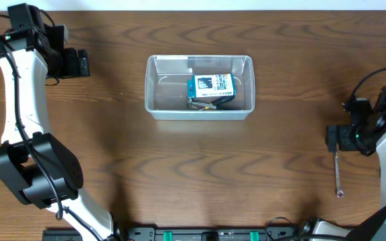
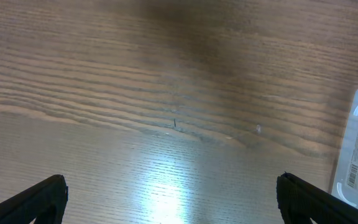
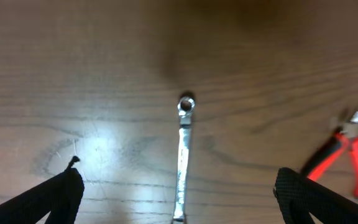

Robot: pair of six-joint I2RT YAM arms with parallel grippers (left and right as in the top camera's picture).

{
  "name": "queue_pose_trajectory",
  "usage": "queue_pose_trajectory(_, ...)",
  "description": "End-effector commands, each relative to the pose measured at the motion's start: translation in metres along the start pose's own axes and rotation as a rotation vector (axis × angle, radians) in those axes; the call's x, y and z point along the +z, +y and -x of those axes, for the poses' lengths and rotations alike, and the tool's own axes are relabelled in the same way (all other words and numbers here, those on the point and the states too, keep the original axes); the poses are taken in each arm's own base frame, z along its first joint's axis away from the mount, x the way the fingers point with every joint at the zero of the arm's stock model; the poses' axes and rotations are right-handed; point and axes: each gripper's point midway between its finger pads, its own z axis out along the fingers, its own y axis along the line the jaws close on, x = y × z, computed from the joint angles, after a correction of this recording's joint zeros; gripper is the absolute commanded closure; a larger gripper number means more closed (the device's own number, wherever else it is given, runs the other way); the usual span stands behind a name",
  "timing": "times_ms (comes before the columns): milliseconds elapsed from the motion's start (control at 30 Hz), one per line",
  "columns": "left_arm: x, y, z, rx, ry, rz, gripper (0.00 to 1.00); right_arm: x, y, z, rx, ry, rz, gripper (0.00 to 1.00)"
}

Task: Pack container
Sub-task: 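Raise the right gripper and move it right toward the steel wrench, then lower the open right gripper over the wrench's ring end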

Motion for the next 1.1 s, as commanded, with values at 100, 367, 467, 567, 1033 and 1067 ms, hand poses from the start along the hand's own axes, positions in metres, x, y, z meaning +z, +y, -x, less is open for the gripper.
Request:
queue_pose_trajectory(100,0.005,0.003,-0.004,0.006,0.019,0.01,0.02,0.03,0.004,-0.008,0.023,0.031,0.041,0.01)
queue_pose_trajectory(367,0.005,0.003,-0.004,0.006,0.02,0.01,0.02,0.066,0.004,-0.022,0.036,0.106,0.074,0.01)
queue_pose_trajectory(467,0.005,0.003,-0.004,0.006,0.019,0.01,0.02,0.076,0.005,-0.026,0.037,0.136,0.082,0.01)
queue_pose_trajectory(567,0.005,0.003,-0.004,0.006,0.02,0.01,0.02,0.08,0.005,-0.03,0.037,0.16,0.086,0.01)
queue_pose_trajectory(1033,0.005,0.003,-0.004,0.006,0.019,0.01,0.02,0.079,-0.013,-0.043,0.165,0.198,0.034,0.01)
queue_pose_trajectory(1067,0.005,0.003,-0.004,0.006,0.019,0.01,0.02,0.079,-0.015,-0.045,0.194,0.201,0.032,0.01)
